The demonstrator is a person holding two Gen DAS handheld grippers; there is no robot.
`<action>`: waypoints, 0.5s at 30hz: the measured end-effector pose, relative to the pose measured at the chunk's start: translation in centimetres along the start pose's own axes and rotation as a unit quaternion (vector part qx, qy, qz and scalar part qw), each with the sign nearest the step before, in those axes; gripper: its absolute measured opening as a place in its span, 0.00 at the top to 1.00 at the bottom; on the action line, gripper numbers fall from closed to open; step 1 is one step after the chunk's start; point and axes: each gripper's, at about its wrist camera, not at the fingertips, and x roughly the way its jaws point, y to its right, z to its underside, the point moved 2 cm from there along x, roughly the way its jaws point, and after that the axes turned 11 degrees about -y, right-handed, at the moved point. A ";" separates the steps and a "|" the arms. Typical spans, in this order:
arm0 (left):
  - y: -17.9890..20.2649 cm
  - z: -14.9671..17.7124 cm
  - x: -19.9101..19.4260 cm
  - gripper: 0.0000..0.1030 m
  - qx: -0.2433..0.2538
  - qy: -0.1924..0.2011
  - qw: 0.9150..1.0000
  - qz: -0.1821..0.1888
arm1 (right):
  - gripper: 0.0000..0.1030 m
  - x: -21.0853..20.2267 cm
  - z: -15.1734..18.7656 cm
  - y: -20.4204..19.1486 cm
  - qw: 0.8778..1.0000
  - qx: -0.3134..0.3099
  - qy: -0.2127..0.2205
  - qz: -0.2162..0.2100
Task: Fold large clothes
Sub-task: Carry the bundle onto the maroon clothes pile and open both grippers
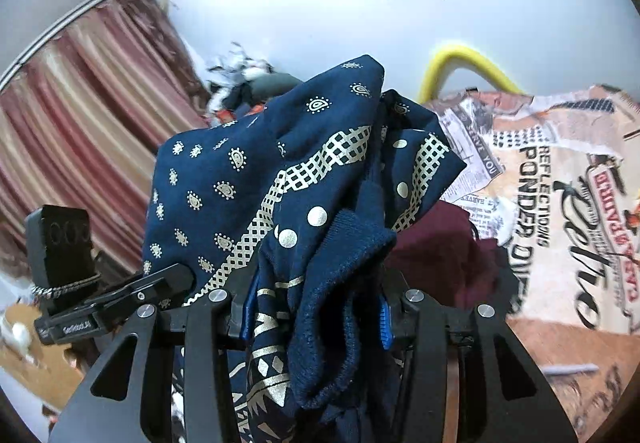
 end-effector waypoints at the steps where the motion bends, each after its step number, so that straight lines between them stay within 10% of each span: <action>1: -1.6 -1.0 2.0 0.42 -0.013 -0.010 1.000 -0.006 | 0.60 1.9 -0.3 0.6 1.000 0.003 -0.005 0.012; 8: -11.3 -1.4 14.1 0.36 -0.089 -0.107 0.988 -0.070 | 0.54 13.6 0.0 7.6 0.991 0.030 -0.113 0.067; 15: -9.9 0.2 11.6 0.21 -0.068 -0.071 0.991 -0.091 | 0.37 8.8 2.4 6.2 0.990 -0.025 -0.081 0.110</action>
